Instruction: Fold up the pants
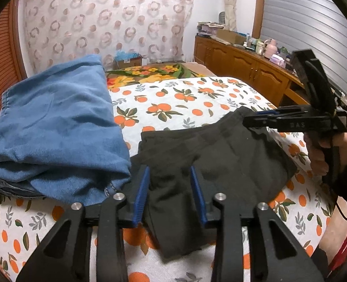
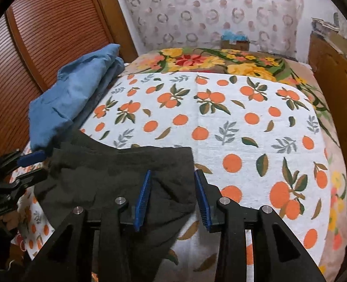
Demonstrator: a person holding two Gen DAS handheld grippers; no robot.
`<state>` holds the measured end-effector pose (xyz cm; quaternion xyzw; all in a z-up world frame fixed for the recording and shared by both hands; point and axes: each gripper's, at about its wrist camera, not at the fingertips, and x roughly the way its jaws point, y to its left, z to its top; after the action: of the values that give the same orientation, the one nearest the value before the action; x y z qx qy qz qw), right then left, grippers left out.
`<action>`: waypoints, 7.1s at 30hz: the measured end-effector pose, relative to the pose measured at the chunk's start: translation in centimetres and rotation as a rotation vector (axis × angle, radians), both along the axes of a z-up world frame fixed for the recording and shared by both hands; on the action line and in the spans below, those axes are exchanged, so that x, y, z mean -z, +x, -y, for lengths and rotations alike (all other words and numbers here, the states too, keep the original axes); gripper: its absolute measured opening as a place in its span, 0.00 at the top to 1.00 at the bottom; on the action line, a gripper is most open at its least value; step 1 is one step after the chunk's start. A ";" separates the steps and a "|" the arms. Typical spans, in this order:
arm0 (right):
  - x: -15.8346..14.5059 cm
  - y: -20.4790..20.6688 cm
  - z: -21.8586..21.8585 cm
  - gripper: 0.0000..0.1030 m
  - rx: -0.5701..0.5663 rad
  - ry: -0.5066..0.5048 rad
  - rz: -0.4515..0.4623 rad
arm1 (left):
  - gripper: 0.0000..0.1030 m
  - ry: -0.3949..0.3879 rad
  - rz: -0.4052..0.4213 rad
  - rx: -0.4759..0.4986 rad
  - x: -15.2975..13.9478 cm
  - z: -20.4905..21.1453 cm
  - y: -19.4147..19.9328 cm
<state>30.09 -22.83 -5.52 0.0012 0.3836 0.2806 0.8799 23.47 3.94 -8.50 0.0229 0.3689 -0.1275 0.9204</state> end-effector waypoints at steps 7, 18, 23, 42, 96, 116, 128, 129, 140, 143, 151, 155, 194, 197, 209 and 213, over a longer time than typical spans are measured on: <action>-0.3 -0.8 1.8 0.96 0.038 0.023 0.039 | 0.68 0.049 -0.024 -0.012 0.4 0.6 1.8; 0.2 -1.0 1.4 0.96 0.035 0.012 0.041 | 0.98 0.167 -0.007 -0.005 0.8 1.4 3.1; 0.5 -0.7 1.6 0.96 0.047 0.025 0.035 | 0.98 0.171 0.041 -0.043 -0.4 0.7 3.9; 0.3 -7.2 3.0 0.62 0.079 0.049 0.023 | 0.52 0.057 -0.001 -0.012 0.7 -0.1 -1.9; -0.6 -6.7 4.9 0.62 0.056 -0.027 0.033 | 0.52 -0.094 -0.158 -0.024 3.2 -0.1 2.9; 0.8 -4.7 4.1 0.62 0.014 -0.042 0.016 | 0.82 -0.139 -0.170 0.007 3.2 0.6 4.6; 0.6 -2.3 3.6 0.56 -0.016 -0.035 -0.012 | 0.80 -0.127 -0.176 0.013 3.2 0.8 5.0; 0.6 -2.1 3.4 0.56 -0.016 -0.038 -0.012 | 0.79 -0.124 -0.177 0.013 3.2 0.8 5.1; 0.9 -2.6 2.4 0.86 -0.066 -0.050 0.000 | 0.89 -0.121 -0.124 0.031 2.5 0.8 3.8; 0.5 -3.4 2.8 0.89 -0.063 -0.031 0.016 | 0.89 -0.122 -0.072 0.048 0.9 1.0 2.1; -4.7 -8.7 4.0 0.89 -0.052 0.058 0.165 | 0.89 -0.148 0.082 0.069 -4.9 0.2 -3.2; -7.3 -10.8 3.4 0.89 -0.074 0.059 0.228 | 0.89 -0.155 0.148 0.044 -7.4 -1.7 -4.7; -7.7 11.8 -21.2 0.83 -0.225 0.014 0.224 | 0.85 0.050 0.102 -0.258 -7.2 -25.7 11.9; -7.1 12.9 -22.6 0.78 -0.176 -0.029 0.236 | 0.75 0.048 0.105 -0.290 -6.8 -26.3 12.6; -6.3 9.6 -21.6 0.68 -0.150 0.038 0.234 | 0.35 0.064 0.156 -0.309 -6.7 -24.6 10.3; -6.3 7.6 -20.3 0.65 -0.142 0.056 0.228 | 0.26 0.074 0.176 -0.291 -7.0 -22.2 8.6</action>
<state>37.65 -2.57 0.79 -0.0333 0.2721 0.3512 0.8953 32.10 26.10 -1.51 0.0139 0.2907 0.0232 0.9564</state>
